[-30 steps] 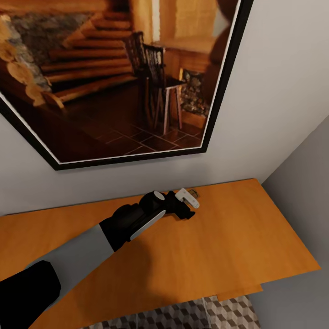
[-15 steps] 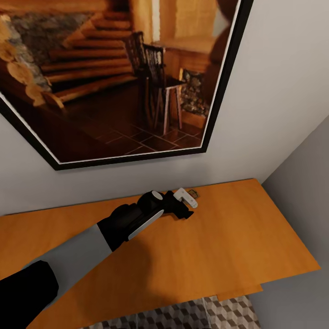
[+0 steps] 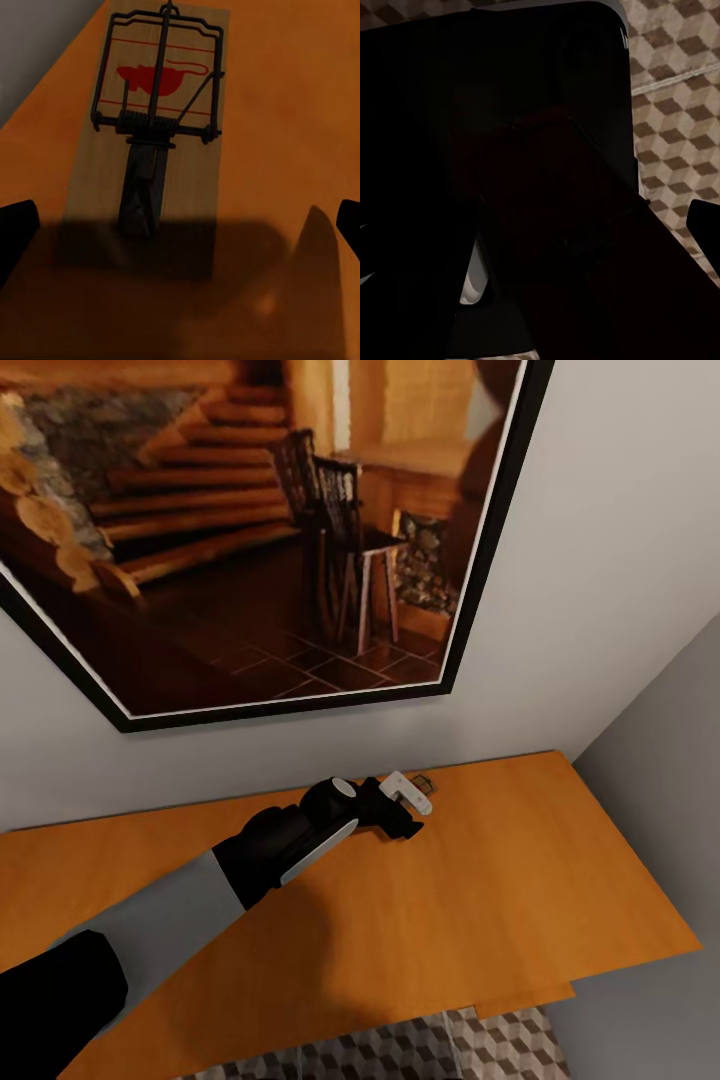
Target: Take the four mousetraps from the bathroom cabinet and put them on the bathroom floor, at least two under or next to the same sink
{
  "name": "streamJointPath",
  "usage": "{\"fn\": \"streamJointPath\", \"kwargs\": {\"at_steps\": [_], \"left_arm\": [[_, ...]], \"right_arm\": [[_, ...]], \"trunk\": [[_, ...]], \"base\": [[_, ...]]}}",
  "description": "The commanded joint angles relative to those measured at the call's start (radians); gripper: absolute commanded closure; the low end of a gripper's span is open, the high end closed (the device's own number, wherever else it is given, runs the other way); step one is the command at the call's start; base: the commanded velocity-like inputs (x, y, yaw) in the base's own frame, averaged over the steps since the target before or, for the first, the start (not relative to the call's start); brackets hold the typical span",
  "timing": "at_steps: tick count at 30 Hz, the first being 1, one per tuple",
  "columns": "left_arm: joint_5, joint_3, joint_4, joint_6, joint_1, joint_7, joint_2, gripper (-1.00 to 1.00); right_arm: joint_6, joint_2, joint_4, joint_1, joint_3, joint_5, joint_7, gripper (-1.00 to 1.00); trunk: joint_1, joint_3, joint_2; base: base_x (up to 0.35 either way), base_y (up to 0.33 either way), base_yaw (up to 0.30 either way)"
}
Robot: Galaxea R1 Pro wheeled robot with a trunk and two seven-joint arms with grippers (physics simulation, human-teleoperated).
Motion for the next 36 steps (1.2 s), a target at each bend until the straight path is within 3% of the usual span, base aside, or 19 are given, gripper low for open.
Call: {"fn": "streamJointPath", "kwargs": {"at_steps": [1,31,32,36], "left_arm": [[-0.007,0.0,0.026,0.004,-0.001,-0.002,0.0,-1.0],[-0.007,0.001,0.029,0.004,-0.001,-0.002,0.0,-1.0],[-0.007,0.001,0.029,0.004,-0.001,-0.002,0.0,1.0],[-0.007,0.0,0.031,0.004,-0.001,-0.002,0.0,1.0]], "right_arm": [[-0.005,0.0,0.002,-0.001,0.007,-0.011,0.005,1.0],[-0.005,0.0,0.002,-0.001,0.006,-0.011,0.005,1.0],[-0.005,0.0,0.002,-0.001,0.006,-0.011,0.005,1.0],[-0.005,0.0,0.002,-0.001,0.006,-0.011,0.005,1.0]], "trunk": [[0.001,-0.001,-0.001],[0.001,-0.001,-0.001],[0.001,-0.001,-0.001],[0.001,-0.001,-0.001]], "base": [[0.0,0.0,0.0],[0.0,0.0,0.0],[0.0,0.0,0.0],[0.0,0.0,0.0]]}}
